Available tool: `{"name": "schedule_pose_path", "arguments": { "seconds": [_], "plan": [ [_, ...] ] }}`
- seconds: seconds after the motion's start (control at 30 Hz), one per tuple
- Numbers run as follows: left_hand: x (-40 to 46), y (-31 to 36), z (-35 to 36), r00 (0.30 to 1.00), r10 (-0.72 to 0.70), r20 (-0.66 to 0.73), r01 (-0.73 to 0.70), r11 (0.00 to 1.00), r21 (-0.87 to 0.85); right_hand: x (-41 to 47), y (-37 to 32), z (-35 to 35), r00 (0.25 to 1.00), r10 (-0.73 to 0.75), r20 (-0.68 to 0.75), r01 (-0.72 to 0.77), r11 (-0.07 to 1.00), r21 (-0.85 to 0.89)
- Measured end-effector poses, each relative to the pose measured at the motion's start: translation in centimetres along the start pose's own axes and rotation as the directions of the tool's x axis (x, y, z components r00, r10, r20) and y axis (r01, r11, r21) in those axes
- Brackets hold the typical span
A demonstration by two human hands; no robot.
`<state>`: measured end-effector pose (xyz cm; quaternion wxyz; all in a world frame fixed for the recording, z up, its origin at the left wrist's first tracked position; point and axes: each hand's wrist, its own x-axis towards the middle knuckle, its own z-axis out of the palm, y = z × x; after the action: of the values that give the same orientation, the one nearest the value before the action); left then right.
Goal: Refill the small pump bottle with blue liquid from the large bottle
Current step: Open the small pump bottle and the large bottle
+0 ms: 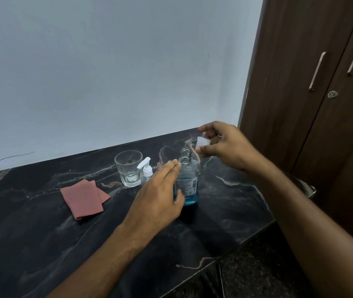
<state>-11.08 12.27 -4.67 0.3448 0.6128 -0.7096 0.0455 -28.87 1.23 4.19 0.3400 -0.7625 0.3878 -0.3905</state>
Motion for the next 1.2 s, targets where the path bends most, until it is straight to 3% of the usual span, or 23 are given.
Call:
{"name": "schedule_pose_path", "arguments": {
  "seconds": [0.1, 0.2, 0.33, 0.37, 0.43, 0.5, 0.53, 0.67, 0.83, 1.03, 1.1, 1.2],
  "plan": [
    [0.0, -0.1, 0.0, 1.000, 0.007, -0.025, -0.008, 1.000, -0.029, -1.4, 3.2, 0.9, 0.992, 0.048, -0.116, -0.040, 0.997, 0.065],
    [-0.3, -0.2, -0.1, 0.998, -0.007, -0.067, 0.000, 0.995, -0.100, -2.8, 6.1, 1.3, 0.968, 0.165, -0.190, -0.118, 0.964, 0.236],
    [-1.1, -0.4, -0.6, 0.992, 0.021, -0.127, -0.039, 0.990, -0.138, -4.4, 8.7, 2.4, 0.922, 0.325, -0.212, -0.229, 0.897, 0.378],
    [-1.4, -0.5, -0.7, 0.988, 0.027, -0.155, -0.049, 0.989, -0.141, -4.8, 9.2, 2.7, 0.920, 0.325, -0.218, -0.237, 0.906, 0.350],
    [-1.9, -0.8, -0.8, 0.976, -0.017, -0.215, -0.020, 0.985, -0.171, -5.5, 10.1, 3.1, 0.930, 0.260, -0.261, -0.237, 0.965, 0.117],
    [-2.4, -1.2, -0.7, 0.951, -0.148, -0.272, 0.073, 0.961, -0.266, -6.1, 10.3, 3.2, 0.932, 0.198, -0.303, -0.240, 0.965, -0.108],
    [-2.5, -1.6, -0.7, 0.930, -0.220, -0.294, 0.122, 0.940, -0.318, -6.2, 10.4, 3.2, 0.932, 0.189, -0.311, -0.241, 0.961, -0.139],
    [-3.1, -3.2, -0.2, 0.870, -0.381, -0.312, 0.260, 0.893, -0.366, -6.5, 10.6, 3.8, 0.940, 0.205, -0.271, -0.263, 0.944, -0.199],
    [-3.2, -4.4, 1.0, 0.840, -0.504, -0.202, 0.415, 0.836, -0.359, -6.9, 10.7, 4.1, 0.959, 0.151, -0.238, -0.235, 0.894, -0.381],
    [-2.4, -5.0, 1.8, 0.829, -0.557, -0.052, 0.489, 0.766, -0.418, -7.1, 10.3, 3.9, 0.950, 0.299, -0.091, -0.302, 0.801, -0.517],
    [-2.2, -5.1, 1.9, 0.824, -0.565, -0.039, 0.491, 0.747, -0.448, -7.2, 9.7, 3.7, 0.959, 0.259, -0.113, -0.281, 0.827, -0.488],
    [-1.8, -5.0, 2.2, 0.818, -0.574, -0.027, 0.492, 0.723, -0.485, -7.0, 8.3, 3.9, 0.966, 0.086, -0.243, -0.182, 0.894, -0.408]
  ]
}}
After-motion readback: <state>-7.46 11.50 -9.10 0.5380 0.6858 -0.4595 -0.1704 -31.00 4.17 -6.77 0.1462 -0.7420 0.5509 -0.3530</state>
